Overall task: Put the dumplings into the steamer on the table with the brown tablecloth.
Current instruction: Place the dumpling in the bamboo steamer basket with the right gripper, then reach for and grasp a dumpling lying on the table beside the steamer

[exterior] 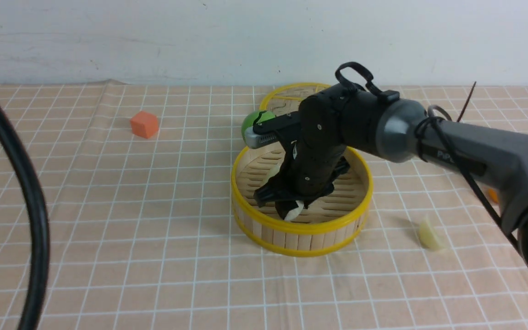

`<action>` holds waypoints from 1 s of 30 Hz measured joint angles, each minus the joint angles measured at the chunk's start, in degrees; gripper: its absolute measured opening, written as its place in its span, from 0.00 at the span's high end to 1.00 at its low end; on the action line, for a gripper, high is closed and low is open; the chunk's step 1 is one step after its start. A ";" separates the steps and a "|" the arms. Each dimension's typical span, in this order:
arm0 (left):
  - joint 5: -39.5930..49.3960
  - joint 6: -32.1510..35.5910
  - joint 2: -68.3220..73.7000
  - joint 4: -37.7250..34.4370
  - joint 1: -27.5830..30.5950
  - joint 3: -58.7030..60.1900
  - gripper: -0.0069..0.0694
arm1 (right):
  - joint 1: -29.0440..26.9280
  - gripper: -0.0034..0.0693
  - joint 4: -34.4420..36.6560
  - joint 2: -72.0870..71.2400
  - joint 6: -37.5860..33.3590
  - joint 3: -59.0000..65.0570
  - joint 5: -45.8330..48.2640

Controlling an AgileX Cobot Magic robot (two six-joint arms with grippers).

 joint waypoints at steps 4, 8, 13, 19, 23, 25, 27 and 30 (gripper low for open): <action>0.00 -0.78 0.00 1.37 0.00 0.83 0.93 | 0.00 0.34 0.24 -0.62 -0.34 -1.07 2.42; 0.00 -1.15 0.00 2.32 0.00 0.88 0.93 | -0.05 0.17 0.03 -7.13 -5.02 -2.94 9.07; 0.00 -1.32 0.00 2.33 0.00 0.88 0.93 | -1.95 0.16 -0.21 -15.38 -9.32 -2.48 16.38; 0.00 -1.32 -0.01 2.43 0.00 0.88 0.93 | -12.43 0.20 -0.70 -27.18 -10.67 15.65 15.73; -0.11 -1.32 -0.01 2.43 0.00 0.88 0.93 | -19.17 0.20 -0.70 -30.37 -10.67 27.32 6.96; -0.53 -1.32 -0.01 2.43 0.00 0.88 0.93 | -21.61 0.20 0.12 -30.11 -10.67 31.59 1.29; -0.66 -1.32 -0.01 2.43 0.00 0.88 0.93 | -22.19 0.20 0.56 -29.42 -10.67 33.01 -1.46; -0.78 -1.32 -0.01 2.43 0.00 0.88 0.93 | -22.32 0.20 1.24 -25.57 -10.67 34.34 -7.63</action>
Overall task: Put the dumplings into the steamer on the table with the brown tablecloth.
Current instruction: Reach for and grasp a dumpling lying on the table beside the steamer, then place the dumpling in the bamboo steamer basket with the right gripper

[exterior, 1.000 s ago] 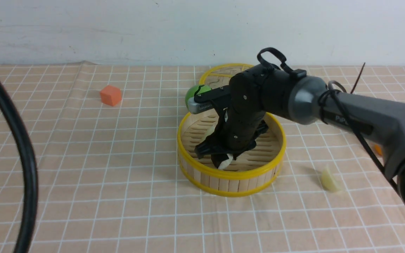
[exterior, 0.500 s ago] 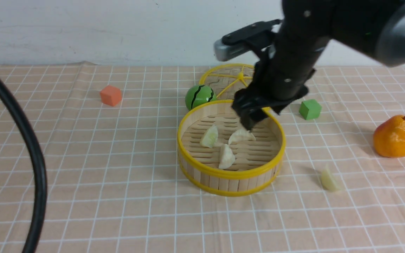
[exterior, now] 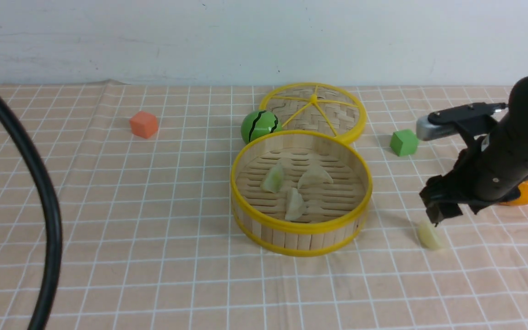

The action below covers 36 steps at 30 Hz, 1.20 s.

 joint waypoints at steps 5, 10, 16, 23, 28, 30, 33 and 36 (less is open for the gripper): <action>0.50 0.00 0.00 0.00 0.00 0.00 0.93 | 0.00 0.20 0.28 5.44 0.00 0.00 -4.58; 0.72 0.00 0.00 0.00 0.00 0.00 0.93 | 0.00 0.24 0.05 8.84 0.00 0.06 -5.76; 0.72 0.00 0.00 0.00 0.00 0.00 0.93 | 0.00 0.47 0.20 9.61 0.00 0.06 -6.47; 0.72 0.00 0.00 0.81 0.00 0.00 0.93 | 0.47 0.60 0.29 8.95 0.00 -2.68 -0.85; 0.72 0.00 0.00 1.12 0.00 0.00 0.93 | 6.11 0.60 0.64 5.35 -0.05 -10.51 4.06; 0.72 0.00 0.00 1.12 0.00 0.00 0.93 | 9.13 0.60 1.40 5.15 -0.05 -14.56 4.86; 0.66 0.00 0.00 1.17 0.00 0.00 0.93 | 13.57 0.60 2.25 6.94 -0.05 -19.48 5.05; 0.66 0.00 0.00 1.30 0.00 0.00 0.93 | 15.65 0.60 2.35 9.71 -0.05 -22.27 4.93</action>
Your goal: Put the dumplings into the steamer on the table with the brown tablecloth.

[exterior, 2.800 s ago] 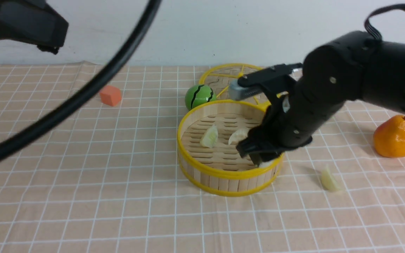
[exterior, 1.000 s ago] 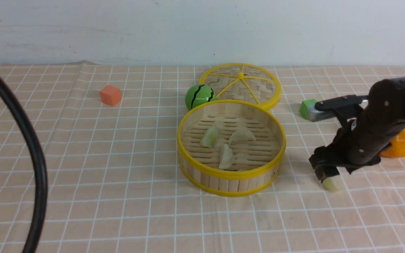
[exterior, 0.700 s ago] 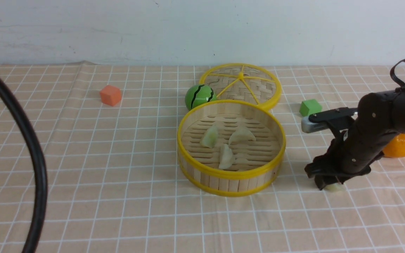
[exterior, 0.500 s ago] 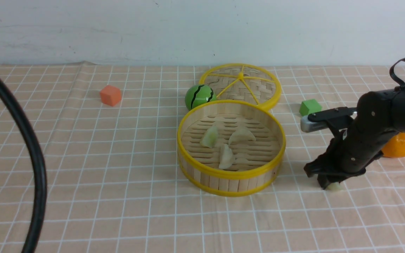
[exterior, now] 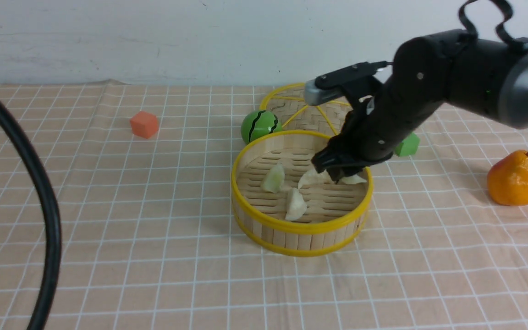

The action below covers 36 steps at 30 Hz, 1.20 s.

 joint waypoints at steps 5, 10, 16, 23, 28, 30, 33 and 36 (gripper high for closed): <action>0.05 0.39 0.00 0.13 0.00 0.00 0.93 | 1.04 0.60 -0.62 8.15 2.28 -3.02 -0.99; 0.05 1.41 0.00 0.19 0.00 0.00 0.93 | 1.01 0.57 -3.89 10.92 7.23 -3.45 -1.48; -0.01 1.48 -2.10 0.24 0.00 1.58 0.93 | 0.96 0.34 -5.49 10.11 9.77 -3.45 -1.61; -8.94 0.77 -15.86 0.24 0.00 14.83 0.93 | 0.96 0.26 -5.55 -1.06 9.89 -3.45 -0.75; -20.17 -1.95 -27.72 0.24 0.00 27.32 0.93 | 1.01 0.35 -5.50 -13.81 9.89 0.61 -2.82; -24.56 -3.03 -30.84 0.24 0.00 31.89 0.93 | 1.01 0.41 -5.50 -18.21 9.89 4.24 -4.99; -29.50 -4.43 -34.24 0.24 0.00 36.71 0.93 | 1.01 0.53 -5.10 -26.90 9.41 13.21 -9.52; -33.04 -4.94 -35.64 0.24 0.00 39.97 0.93 | 1.01 0.69 -4.29 -35.90 7.52 22.69 -15.27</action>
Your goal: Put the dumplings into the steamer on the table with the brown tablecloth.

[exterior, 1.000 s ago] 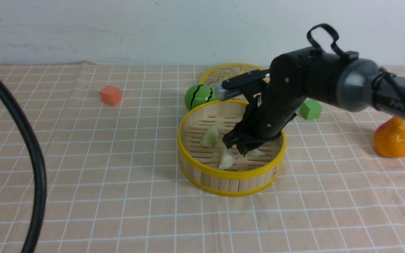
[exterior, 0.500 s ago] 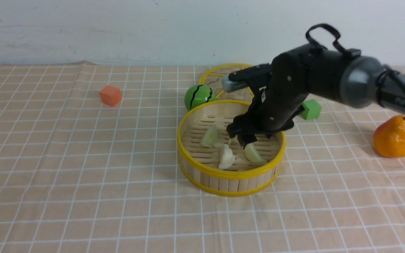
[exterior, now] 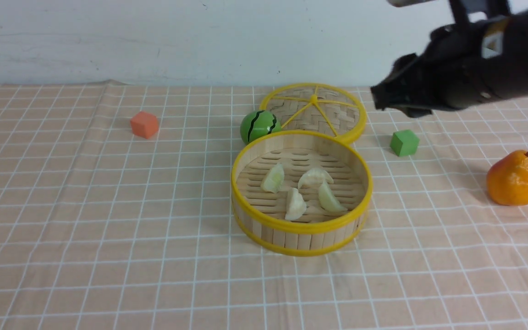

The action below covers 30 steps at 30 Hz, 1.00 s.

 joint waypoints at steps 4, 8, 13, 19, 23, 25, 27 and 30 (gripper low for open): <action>-0.81 0.00 0.00 0.00 0.00 2.10 0.93 | 0.00 0.90 2.06 -12.14 -2.23 10.69 -6.42; -0.86 -0.04 0.00 0.00 0.00 3.64 0.92 | 0.00 0.98 3.55 -21.22 -2.45 16.76 -9.75; 0.45 -0.10 0.00 0.00 0.00 4.62 0.92 | 0.00 0.98 3.92 -31.47 -2.57 22.21 -9.19; 2.09 -0.10 0.00 0.00 0.00 4.73 0.91 | 0.00 0.98 3.92 -38.79 -2.57 24.68 -6.91; 2.46 -0.10 0.00 0.00 0.00 4.73 0.90 | 0.00 0.98 3.92 -41.13 -2.57 24.73 -5.90; 2.46 -0.10 0.00 0.00 0.00 4.73 0.90 | 0.00 0.98 3.92 -41.49 -2.57 24.73 -5.67; 2.46 -0.17 0.00 0.00 0.00 4.73 0.90 | 0.00 0.97 3.92 -41.56 -2.57 24.73 -5.55; 2.46 -0.17 0.00 0.00 0.00 4.73 0.90 | 0.00 0.97 3.98 -41.56 -2.57 24.73 -5.49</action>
